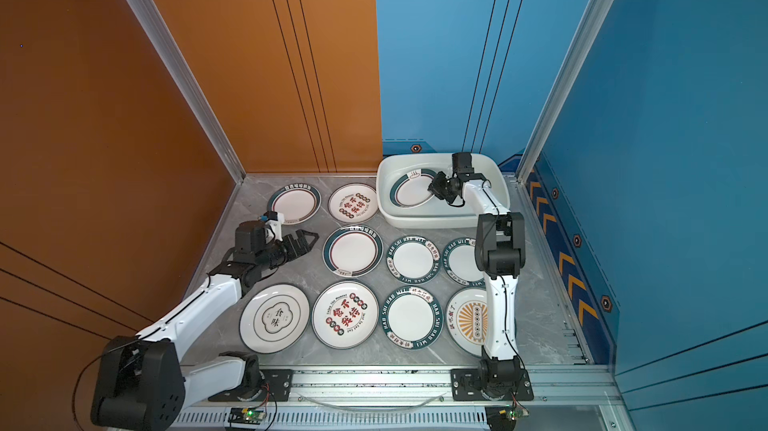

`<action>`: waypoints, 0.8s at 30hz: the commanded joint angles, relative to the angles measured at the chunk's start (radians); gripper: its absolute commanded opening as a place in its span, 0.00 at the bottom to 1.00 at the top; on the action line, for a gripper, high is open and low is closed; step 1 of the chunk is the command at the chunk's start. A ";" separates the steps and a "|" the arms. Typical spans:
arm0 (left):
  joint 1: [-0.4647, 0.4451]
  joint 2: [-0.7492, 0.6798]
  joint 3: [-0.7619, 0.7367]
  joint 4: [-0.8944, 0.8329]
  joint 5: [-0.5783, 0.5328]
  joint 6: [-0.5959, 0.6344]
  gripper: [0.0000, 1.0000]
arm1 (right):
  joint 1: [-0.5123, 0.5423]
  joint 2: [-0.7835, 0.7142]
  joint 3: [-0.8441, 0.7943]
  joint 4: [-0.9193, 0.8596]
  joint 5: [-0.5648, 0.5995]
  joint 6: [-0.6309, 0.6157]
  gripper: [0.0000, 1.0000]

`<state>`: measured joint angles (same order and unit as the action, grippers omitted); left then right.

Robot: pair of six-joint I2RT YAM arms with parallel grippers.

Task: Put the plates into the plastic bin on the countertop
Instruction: 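Carry the plate into the white bin with right gripper while left gripper withdraws, then lower the plate flat into the bin and open right gripper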

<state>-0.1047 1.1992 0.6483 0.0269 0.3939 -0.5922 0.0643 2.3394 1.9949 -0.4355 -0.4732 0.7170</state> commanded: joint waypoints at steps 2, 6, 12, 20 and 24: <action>0.007 0.023 -0.025 0.041 0.024 0.000 0.98 | -0.001 0.041 0.086 -0.014 0.005 0.049 0.00; 0.007 0.032 -0.026 0.044 0.031 0.002 0.98 | 0.000 0.094 0.124 -0.015 0.021 0.070 0.00; 0.007 0.035 -0.026 0.044 0.030 0.005 0.98 | 0.000 0.186 0.201 -0.032 0.043 0.100 0.04; 0.007 0.052 -0.019 0.045 0.036 0.010 0.98 | 0.005 0.264 0.306 -0.092 0.104 0.084 0.23; 0.007 0.063 -0.020 0.047 0.036 0.010 0.98 | 0.007 0.282 0.323 -0.122 0.124 0.061 0.26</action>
<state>-0.1047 1.2488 0.6285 0.0608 0.4049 -0.5915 0.0662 2.6019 2.2883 -0.4927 -0.3988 0.8082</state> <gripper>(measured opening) 0.979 0.259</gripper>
